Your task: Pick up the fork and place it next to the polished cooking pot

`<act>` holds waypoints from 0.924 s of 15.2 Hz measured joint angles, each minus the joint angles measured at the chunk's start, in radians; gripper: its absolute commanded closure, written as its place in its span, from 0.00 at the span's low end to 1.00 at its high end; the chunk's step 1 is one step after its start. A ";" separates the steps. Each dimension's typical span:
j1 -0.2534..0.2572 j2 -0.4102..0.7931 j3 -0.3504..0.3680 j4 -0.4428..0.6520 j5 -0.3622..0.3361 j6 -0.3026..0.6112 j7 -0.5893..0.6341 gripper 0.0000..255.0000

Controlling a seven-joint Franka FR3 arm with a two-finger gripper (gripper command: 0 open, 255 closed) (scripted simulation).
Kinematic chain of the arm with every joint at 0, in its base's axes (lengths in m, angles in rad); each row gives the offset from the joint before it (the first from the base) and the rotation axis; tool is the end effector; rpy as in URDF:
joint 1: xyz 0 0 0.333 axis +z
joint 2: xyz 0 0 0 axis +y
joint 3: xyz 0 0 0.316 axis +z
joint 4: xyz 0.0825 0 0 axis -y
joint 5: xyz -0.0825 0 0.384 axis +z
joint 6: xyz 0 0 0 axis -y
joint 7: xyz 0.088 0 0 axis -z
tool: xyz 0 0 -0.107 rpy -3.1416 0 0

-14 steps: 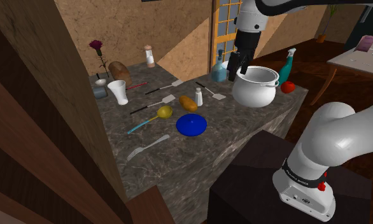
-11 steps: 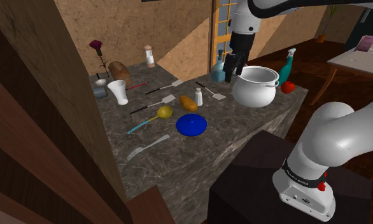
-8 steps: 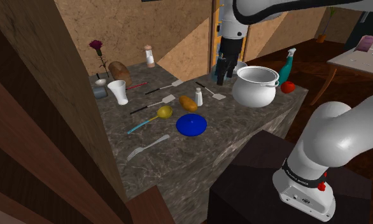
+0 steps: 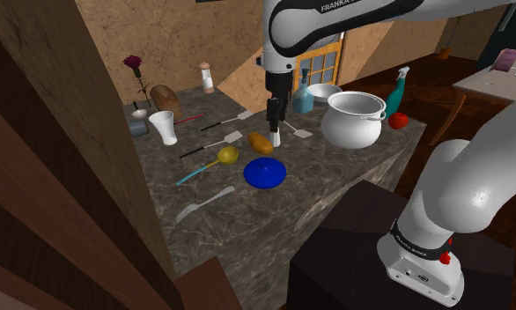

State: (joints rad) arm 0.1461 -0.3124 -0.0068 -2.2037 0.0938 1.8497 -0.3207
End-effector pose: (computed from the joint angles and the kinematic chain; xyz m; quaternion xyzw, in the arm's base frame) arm 0.4500 0.0703 0.5062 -0.9755 -0.2144 0.0166 0.0475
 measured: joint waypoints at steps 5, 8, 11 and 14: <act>0.046 0.190 0.027 0.125 0.005 0.028 -0.106 0.00; 0.073 0.289 0.051 0.195 0.003 0.034 -0.158 0.00; 0.094 0.389 0.072 0.266 -0.004 0.041 -0.217 0.00; 0.120 0.486 0.099 0.350 -0.017 0.032 -0.264 0.00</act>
State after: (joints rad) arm 0.2659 0.1735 0.0919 -1.8534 0.0767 1.8822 -0.5847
